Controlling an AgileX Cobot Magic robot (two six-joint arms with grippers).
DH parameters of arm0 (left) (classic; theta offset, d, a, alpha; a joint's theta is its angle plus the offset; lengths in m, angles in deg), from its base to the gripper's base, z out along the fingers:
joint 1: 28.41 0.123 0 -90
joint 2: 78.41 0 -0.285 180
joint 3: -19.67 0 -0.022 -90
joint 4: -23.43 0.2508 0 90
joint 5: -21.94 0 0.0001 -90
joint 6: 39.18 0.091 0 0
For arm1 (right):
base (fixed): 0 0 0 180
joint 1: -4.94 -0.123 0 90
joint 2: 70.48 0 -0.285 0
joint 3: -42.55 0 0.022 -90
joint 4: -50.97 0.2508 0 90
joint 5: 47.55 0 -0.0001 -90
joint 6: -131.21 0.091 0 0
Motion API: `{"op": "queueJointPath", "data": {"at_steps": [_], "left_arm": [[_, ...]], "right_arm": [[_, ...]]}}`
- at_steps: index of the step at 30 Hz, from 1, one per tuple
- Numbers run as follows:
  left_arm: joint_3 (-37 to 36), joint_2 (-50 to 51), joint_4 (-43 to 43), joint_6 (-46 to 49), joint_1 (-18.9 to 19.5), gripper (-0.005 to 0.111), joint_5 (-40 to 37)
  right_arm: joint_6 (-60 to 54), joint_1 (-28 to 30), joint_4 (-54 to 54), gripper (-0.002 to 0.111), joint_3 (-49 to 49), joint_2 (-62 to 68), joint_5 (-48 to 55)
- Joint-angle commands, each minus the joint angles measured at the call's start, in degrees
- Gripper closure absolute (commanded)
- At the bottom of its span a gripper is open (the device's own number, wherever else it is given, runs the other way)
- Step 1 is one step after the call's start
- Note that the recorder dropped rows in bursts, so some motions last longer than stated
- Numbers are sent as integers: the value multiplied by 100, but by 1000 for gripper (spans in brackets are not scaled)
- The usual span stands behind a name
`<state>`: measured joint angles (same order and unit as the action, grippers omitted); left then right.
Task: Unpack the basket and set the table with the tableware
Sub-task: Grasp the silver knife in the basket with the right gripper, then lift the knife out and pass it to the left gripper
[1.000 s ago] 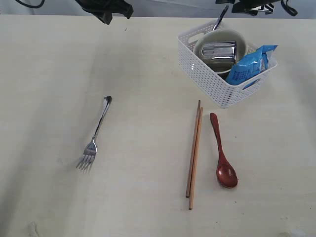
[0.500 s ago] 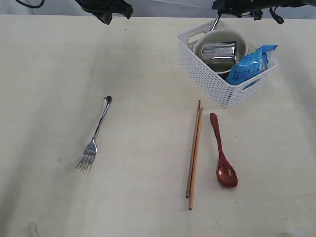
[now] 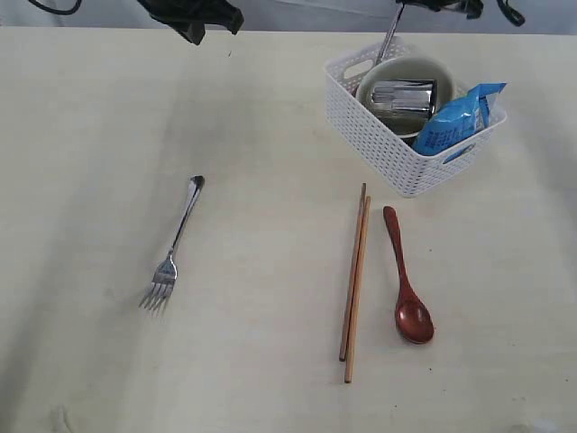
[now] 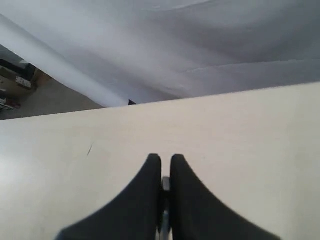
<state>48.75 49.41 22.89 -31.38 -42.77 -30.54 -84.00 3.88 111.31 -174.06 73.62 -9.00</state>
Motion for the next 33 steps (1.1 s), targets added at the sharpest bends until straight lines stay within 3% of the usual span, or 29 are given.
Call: {"op": "queueJointPath", "data": {"at_steps": [1, 11, 15, 17, 18, 19, 20, 21, 22, 23, 24, 27, 29, 30, 31, 33], "left_arm": [[38, -7, -190, 3, -16, 107, 58], [-12, -7, -552, 298, -16, 107, 181], [-572, -255, -1324, 820, -16, 107, 999], [-1472, -824, -2994, 2522, -16, 107, 1728], [-1669, -960, -3428, 3107, -16, 107, 1864], [-2142, -1303, -4534, 4325, -16, 107, 2092], [-2321, -1426, -4973, 4782, -16, 107, 2126], [-2714, -1692, -6138, 5859, 45, 107, 1966], [-2902, -1796, -6625, 6290, 101, 107, 1837], [-3242, -1949, -7761, 7328, 258, 107, 1235], [-3371, -1983, -8288, 7763, 343, 106, 917], [-4035, -2013, -9764, 8856, 921, 106, -1003], [-4525, -2001, -9941, 9225, 1326, 106, -1742], [-4666, -2001, -9941, 9250, 1457, 102, -1749], [-4764, -2001, -9941, 9250, 1563, 94, -1749], [-4898, -2001, -9941, 9265, 1650, 66, -1749]], "right_arm": [[-313, 25, -86, 109, -70, -448, -68], [-478, 25, -86, 109, -70, -1234, 143], [-568, 25, -249, 109, -70, -1631, 588], [-773, 25, -394, 109, -70, -1778, 1545], [-935, 25, -394, 109, -70, -1792, 1807], [-1210, 25, -342, 109, -70, -1792, 2450], [-1271, -16, -315, 109, -70, -1792, 2671], [-1377, -124, -202, 109, -70, -1792, 3141], [-1428, -178, -116, 109, -70, -1792, 3141], [-1617, -331, 116, 109, -70, -1792, 3141], [-1617, -430, 138, 109, -54, -1803, 3141], [-1790, -867, 139, 109, 244, -1958, 3141], [-2189, -1158, 473, 109, 687, -2166, 3141], [-2369, -1246, 757, 109, 875, -2264, 3141], [-2549, -1305, 1041, 109, 1056, -2350, 3141], [-2917, -1438, 1491, 109, 1399, -2511, 3141]]}}
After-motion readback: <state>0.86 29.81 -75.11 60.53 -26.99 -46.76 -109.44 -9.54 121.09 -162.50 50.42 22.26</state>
